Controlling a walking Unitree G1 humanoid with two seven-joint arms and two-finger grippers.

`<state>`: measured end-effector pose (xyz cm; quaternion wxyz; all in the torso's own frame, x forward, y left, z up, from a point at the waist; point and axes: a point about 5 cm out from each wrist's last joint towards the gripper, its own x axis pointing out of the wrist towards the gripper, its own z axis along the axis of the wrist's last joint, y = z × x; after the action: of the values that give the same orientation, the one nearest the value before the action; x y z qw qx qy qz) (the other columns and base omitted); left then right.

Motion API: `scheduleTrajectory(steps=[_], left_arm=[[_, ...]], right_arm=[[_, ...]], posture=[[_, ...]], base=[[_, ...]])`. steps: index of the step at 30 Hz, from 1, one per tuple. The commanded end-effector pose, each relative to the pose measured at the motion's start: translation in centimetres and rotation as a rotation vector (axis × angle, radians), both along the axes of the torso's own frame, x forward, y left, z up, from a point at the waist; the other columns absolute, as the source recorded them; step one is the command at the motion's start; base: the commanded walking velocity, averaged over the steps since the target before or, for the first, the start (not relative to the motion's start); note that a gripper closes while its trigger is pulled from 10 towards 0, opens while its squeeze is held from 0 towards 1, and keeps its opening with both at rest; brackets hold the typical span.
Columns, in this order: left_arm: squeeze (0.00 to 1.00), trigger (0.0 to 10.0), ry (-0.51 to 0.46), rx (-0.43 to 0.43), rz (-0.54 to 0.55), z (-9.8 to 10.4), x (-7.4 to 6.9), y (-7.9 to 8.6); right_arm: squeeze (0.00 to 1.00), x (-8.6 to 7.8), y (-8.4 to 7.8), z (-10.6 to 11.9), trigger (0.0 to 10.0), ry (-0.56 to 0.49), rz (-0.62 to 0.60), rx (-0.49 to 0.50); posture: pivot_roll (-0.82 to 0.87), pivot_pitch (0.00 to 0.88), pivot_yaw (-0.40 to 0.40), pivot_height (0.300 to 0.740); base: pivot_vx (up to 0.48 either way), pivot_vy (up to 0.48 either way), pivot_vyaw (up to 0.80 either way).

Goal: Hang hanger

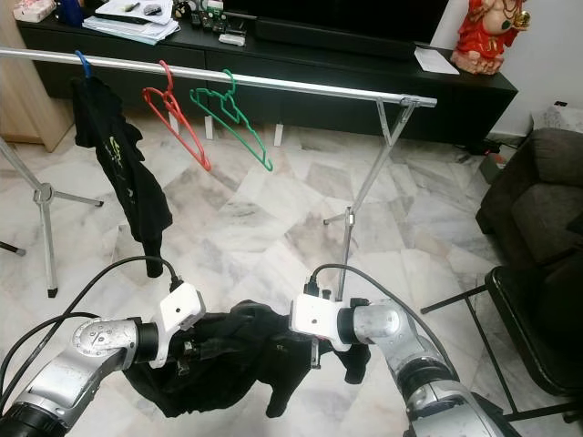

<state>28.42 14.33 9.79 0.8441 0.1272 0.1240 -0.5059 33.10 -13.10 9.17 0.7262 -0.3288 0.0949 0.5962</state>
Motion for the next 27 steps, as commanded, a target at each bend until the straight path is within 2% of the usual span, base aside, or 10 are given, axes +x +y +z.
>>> scheduleTrajectory(steps=[1, 19, 27], left_arm=[[0.00, 0.0, 0.023, 0.000, -0.017, -0.7, -0.5, -0.3], [0.00, 0.0, -0.001, -0.033, -0.022, -0.5, -0.5, -1.3], [0.00, 0.0, 0.003, -0.044, -0.027, -0.5, -0.8, -1.1]], right_arm=[[0.00, 0.9, -0.4, 1.5, 0.0, -0.043, -0.048, 0.062], [0.00, 0.6, -0.6, 1.0, 0.0, -0.025, -0.048, 0.050], [0.00, 0.6, -0.6, 0.9, 0.0, -0.022, -0.058, 0.055]], posture=[[0.03, 0.163, -0.130, 0.740], [0.03, 0.167, -0.129, 0.740], [0.03, 0.159, -0.117, 0.740]], base=[[0.000, 0.000, 0.00], [0.000, 0.000, 0.00], [0.000, 0.000, 0.00]])
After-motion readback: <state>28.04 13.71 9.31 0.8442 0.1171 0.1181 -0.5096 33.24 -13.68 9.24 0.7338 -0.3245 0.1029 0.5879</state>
